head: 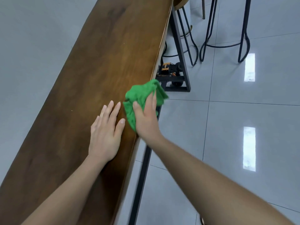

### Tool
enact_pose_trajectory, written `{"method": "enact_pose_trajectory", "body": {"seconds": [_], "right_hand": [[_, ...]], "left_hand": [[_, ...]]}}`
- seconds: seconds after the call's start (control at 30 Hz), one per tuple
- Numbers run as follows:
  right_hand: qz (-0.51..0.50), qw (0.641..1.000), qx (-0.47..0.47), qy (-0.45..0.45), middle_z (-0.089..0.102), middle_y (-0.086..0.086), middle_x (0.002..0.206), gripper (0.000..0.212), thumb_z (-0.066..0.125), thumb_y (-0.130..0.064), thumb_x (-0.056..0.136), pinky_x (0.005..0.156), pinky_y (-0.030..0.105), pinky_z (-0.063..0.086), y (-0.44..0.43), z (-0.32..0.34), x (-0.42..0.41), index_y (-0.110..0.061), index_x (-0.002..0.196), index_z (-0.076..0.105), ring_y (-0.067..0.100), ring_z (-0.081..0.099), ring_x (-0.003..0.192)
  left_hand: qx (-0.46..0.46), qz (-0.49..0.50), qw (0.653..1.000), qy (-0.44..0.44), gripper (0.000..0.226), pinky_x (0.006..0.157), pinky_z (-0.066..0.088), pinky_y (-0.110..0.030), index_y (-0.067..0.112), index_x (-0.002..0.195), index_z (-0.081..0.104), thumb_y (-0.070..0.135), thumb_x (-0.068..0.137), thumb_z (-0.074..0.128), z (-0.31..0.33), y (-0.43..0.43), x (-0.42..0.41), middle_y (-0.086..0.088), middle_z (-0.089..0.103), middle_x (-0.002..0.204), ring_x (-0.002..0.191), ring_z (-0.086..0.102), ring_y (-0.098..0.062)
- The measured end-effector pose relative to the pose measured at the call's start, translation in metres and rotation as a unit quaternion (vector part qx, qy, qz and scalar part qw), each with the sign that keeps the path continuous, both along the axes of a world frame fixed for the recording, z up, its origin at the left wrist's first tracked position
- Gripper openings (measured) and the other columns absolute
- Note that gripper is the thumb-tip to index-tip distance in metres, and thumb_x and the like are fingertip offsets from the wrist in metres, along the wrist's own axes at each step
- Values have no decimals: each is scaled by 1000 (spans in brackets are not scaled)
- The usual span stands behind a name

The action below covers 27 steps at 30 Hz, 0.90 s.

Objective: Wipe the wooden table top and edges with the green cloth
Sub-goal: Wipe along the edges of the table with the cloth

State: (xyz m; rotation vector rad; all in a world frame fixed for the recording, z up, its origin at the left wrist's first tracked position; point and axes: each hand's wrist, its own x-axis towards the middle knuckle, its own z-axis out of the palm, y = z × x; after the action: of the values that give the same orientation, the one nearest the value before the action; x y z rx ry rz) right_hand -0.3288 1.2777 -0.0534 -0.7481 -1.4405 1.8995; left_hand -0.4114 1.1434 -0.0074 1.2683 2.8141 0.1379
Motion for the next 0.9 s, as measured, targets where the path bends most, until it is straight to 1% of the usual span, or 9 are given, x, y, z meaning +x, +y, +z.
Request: {"method": "enact_pose_trajectory", "body": {"seconds": [0.07, 0.13, 0.27, 0.37, 0.47, 0.57, 0.67, 0.77, 0.9], "right_hand": [[4, 1000, 13, -28, 4, 3, 187, 81, 51, -34, 115, 137, 38, 15, 48, 1, -23, -17, 180, 4, 18, 11, 172], [6, 998, 13, -57, 2, 3, 188, 82, 52, -32, 117, 137, 42, 14, 97, 5, -46, -16, 180, 1, 20, 11, 172], [3, 996, -23, -81, 8, 5, 187, 84, 53, -36, 116, 137, 56, 22, 168, 10, -83, -23, 180, 0, 27, 20, 171], [-5, 996, -32, -78, 9, 4, 187, 84, 52, -39, 116, 136, 58, 24, 179, 7, -90, -25, 180, 0, 27, 20, 170], [-24, 997, -21, -77, 12, 5, 186, 78, 47, -40, 116, 136, 54, 23, 155, 5, -80, -19, 180, 7, 26, 20, 170], [-31, 998, 4, -49, 19, 6, 184, 76, 46, -40, 112, 137, 49, 20, 94, 3, -48, -15, 178, 17, 22, 19, 170], [5, 1000, -13, -24, 21, -2, 183, 74, 49, -39, 115, 138, 46, 21, 10, -4, -1, -22, 179, 15, 13, 21, 169], [63, 996, -70, -2, 24, -13, 181, 78, 50, -45, 116, 137, 44, 27, -74, -4, 49, -34, 178, 5, 4, 27, 166], [103, 990, -94, -28, 26, -15, 177, 79, 51, -49, 113, 135, 46, 32, -108, -2, 71, -41, 176, 4, 7, 30, 164]], "left_hand": [[-2, 6, 1000, 0, 65, 136, 15, -53, 42, 174, 19, 64, 113, 15, 0, 1, 1, 18, 11, 183, 169, 4, -6], [-3, 9, 1000, 0, 68, 136, 14, -53, 43, 174, 19, 68, 112, 11, 0, 1, 1, 18, 11, 183, 169, 4, -6], [-10, 17, 1000, 2, 75, 136, 14, -55, 43, 174, 19, 76, 108, 5, 2, 4, 1, 19, 11, 183, 169, 5, -6], [-10, 20, 1000, 2, 76, 136, 15, -56, 43, 174, 20, 77, 107, 5, 3, 5, 1, 18, 12, 183, 169, 6, -8], [-11, 22, 1000, 2, 74, 135, 16, -56, 43, 174, 20, 75, 109, 7, 3, 5, 3, 19, 12, 183, 169, 6, -8], [-11, 19, 1000, 3, 70, 135, 17, -56, 42, 174, 20, 70, 112, 11, 4, 5, 3, 18, 12, 183, 169, 5, -7], [-10, 13, 1000, 4, 64, 135, 18, -55, 41, 175, 21, 63, 114, 16, 4, 4, 2, 19, 11, 183, 169, 4, -6], [-8, 5, 1000, 1, 63, 135, 17, -55, 39, 175, 20, 60, 115, 16, 4, 3, 2, 18, 11, 183, 169, 3, -6], [-25, 14, 1000, 0, 62, 136, 17, -56, 39, 175, 19, 60, 117, 16, 7, 6, 4, 17, 10, 183, 169, 2, -6]]}}
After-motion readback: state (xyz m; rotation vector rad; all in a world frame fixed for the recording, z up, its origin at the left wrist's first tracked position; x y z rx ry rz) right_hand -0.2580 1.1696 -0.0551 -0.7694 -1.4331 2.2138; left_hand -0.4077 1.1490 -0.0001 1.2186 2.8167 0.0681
